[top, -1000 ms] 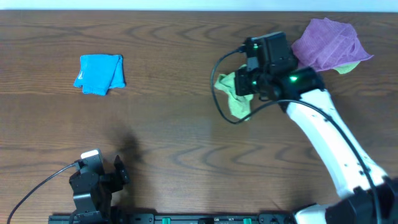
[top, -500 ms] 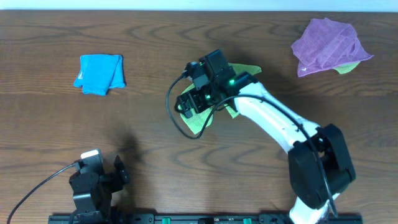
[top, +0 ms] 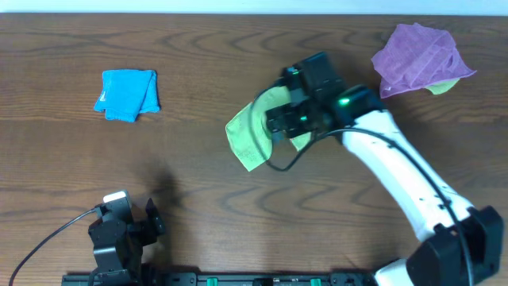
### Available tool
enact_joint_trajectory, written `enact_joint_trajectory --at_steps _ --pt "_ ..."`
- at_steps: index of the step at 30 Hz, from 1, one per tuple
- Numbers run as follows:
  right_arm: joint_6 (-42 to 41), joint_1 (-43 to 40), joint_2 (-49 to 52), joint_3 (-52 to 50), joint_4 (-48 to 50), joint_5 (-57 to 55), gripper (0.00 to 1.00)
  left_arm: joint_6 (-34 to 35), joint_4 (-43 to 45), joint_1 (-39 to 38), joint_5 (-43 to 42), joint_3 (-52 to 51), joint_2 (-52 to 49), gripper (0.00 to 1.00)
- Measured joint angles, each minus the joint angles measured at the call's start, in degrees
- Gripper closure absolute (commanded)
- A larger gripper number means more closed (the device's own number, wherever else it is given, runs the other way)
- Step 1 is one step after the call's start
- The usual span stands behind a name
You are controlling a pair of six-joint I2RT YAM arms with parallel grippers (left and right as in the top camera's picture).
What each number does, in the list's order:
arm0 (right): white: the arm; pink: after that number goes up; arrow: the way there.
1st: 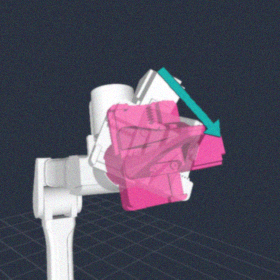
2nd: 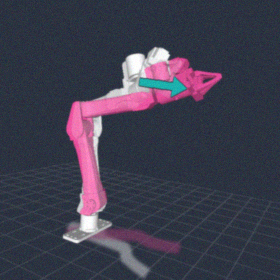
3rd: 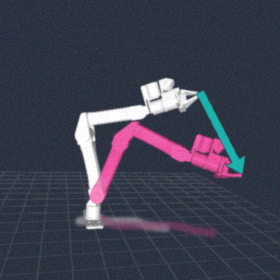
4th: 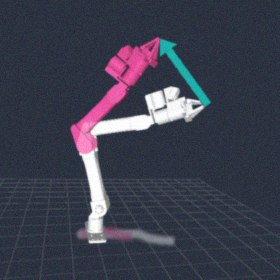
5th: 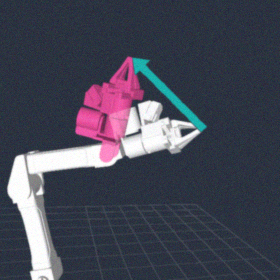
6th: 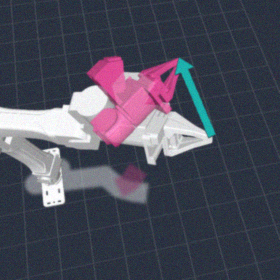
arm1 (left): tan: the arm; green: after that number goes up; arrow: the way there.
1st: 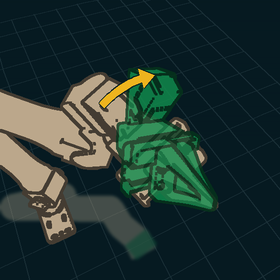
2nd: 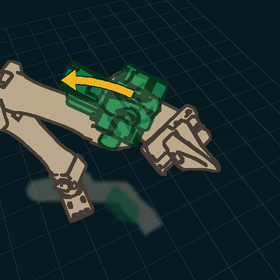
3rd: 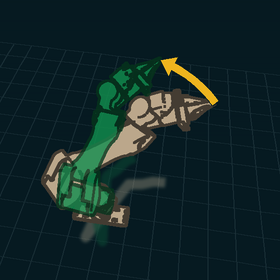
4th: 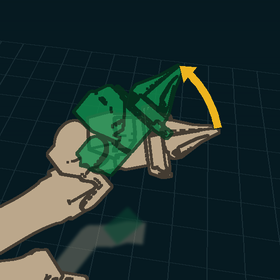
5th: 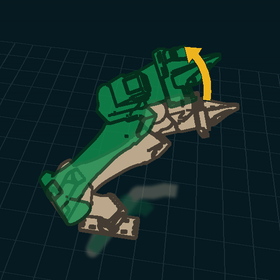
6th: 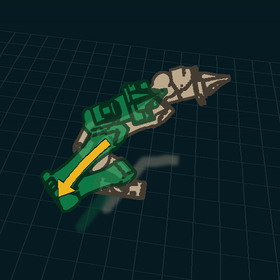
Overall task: Fold the cloth
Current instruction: 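Grasp the green cloth with the right gripper and drag it left, then pull the green cloth toward table center with the right gripper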
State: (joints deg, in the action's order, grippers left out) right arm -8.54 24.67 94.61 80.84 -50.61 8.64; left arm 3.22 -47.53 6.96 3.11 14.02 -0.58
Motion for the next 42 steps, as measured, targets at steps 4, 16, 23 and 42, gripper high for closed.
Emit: enact_joint_trajectory --at_steps 4,16,23,42 --pt "-0.3 -4.9 0.0 -3.2 3.1 1.1 0.02 0.0 0.0 0.0 0.1 0.0 0.0 0.04" --pt "-4.4 -16.0 7.1 -12.5 26.4 7.9 0.15 0.0 0.0 0.0 0.1 0.0 0.0 0.05" --pt "-10.8 -19.1 14.8 -12.7 38.7 11.5 0.22 0.0 0.0 0.0 0.1 0.0 0.0 0.05" --pt "-18.2 -19.9 20.3 -12.7 52.7 14.4 0.91 0.0 0.0 0.0 0.1 0.0 0.0 0.05"
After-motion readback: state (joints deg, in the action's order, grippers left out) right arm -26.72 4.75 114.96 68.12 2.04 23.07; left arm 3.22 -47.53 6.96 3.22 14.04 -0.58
